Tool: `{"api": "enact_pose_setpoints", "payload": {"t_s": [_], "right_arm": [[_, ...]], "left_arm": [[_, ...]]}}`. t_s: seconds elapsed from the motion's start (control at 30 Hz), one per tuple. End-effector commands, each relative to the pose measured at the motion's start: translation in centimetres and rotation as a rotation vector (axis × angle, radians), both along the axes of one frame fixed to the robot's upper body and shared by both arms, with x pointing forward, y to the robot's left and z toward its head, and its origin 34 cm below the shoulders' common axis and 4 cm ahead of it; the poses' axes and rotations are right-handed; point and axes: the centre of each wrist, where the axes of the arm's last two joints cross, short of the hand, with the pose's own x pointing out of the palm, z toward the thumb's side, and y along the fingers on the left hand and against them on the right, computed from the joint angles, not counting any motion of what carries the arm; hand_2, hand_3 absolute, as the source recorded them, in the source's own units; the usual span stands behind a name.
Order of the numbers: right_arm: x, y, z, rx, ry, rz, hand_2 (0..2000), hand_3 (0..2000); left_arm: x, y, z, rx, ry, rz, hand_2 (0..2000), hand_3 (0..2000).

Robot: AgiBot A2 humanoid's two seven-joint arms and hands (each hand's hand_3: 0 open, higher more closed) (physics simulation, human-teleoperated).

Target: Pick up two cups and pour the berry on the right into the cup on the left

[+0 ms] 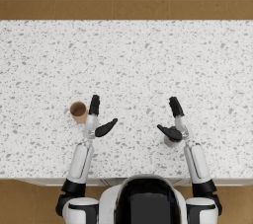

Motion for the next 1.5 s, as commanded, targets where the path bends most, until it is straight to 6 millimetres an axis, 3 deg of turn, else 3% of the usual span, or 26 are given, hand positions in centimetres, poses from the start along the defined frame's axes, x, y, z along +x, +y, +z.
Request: {"api": "enact_pose_setpoints", "payload": {"t_s": [0.03, 0.43, 0.47, 0.5, 0.6, 0.97, 1.2, 1.5], "right_arm": [[0.0, 0.0, 0.0, 0.000, 0.000, 0.000, 0, 0], [0.0, 0.0, 0.0, 0.000, 0.000, 0.000, 0, 0], [0.1, 0.6, -0.6, -0.007, 0.024, 0.021, 0, 0], [-0.2, 0.5, 0.0, 0.019, -0.020, -0.011, 0, 0], [-2.2, -0.1, -0.2, 0.026, -0.048, -0.056, 0, 0], [-5.3, -2.3, -2.1, -0.319, -0.104, -0.208, 0, 0], [-6.7, -3.9, -3.3, -0.398, -0.054, -0.265, 0, 0], [-7.1, -3.1, -4.8, -0.394, 0.002, -0.231, 0, 0]], "left_arm": [[0.0, 0.0, 0.0, 0.000, 0.000, 0.000, 0, 0], [0.1, -0.6, -0.6, 0.007, 0.024, -0.021, 0, 0], [0.1, -0.3, -0.7, 0.005, -0.006, -0.031, 0, 0], [-0.2, 0.1, -0.5, 0.003, -0.039, -0.034, 0, 0], [-0.9, 1.9, -0.5, 0.000, -0.080, 0.005, 0, 0], [-0.3, 6.6, -2.1, 0.295, -0.087, 0.266, 0, 0], [-0.2, 8.0, -4.1, 0.334, -0.010, 0.326, 0, 0], [0.2, 8.7, -7.7, 0.326, 0.130, 0.341, 0, 0]]}}
